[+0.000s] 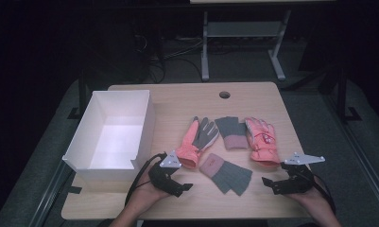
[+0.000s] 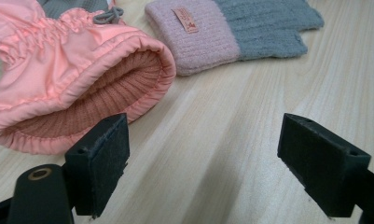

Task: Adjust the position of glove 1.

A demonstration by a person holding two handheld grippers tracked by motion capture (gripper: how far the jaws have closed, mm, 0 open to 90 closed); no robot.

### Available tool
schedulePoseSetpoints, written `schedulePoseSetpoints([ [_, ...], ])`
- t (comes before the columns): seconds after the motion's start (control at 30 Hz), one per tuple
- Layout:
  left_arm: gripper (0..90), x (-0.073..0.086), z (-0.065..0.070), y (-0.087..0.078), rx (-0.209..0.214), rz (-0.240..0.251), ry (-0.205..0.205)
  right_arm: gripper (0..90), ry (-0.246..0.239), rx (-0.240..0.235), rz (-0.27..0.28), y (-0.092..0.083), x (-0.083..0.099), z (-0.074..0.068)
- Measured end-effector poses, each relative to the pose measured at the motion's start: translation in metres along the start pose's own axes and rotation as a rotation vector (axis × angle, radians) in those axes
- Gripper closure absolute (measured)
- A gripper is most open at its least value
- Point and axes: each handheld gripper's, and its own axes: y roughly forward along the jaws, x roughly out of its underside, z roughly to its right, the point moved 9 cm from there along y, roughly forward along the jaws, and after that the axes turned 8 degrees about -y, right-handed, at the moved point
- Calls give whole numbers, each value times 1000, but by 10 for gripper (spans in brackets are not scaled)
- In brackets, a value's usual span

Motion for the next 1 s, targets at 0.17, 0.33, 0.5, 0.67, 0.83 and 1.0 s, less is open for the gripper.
schedulePoseSetpoints([
  [0.17,254,-2,3,0,8,0,1,51,-4,-19,8,-2,-1,-5],
  [0.33,457,-7,7,1,42,3,-3,138,-35,-51,28,-4,-6,-14],
  [0.5,764,-19,11,1,83,12,-3,340,-80,-77,35,-2,-13,-27],
  [0.67,895,-27,13,5,97,-12,11,586,-110,-94,55,0,-20,-39],
  [0.83,896,-43,15,12,91,0,30,827,-125,-140,48,4,-22,-50],
  [1.0,897,-61,13,24,93,-10,65,900,-146,-195,49,7,-26,-61],
])
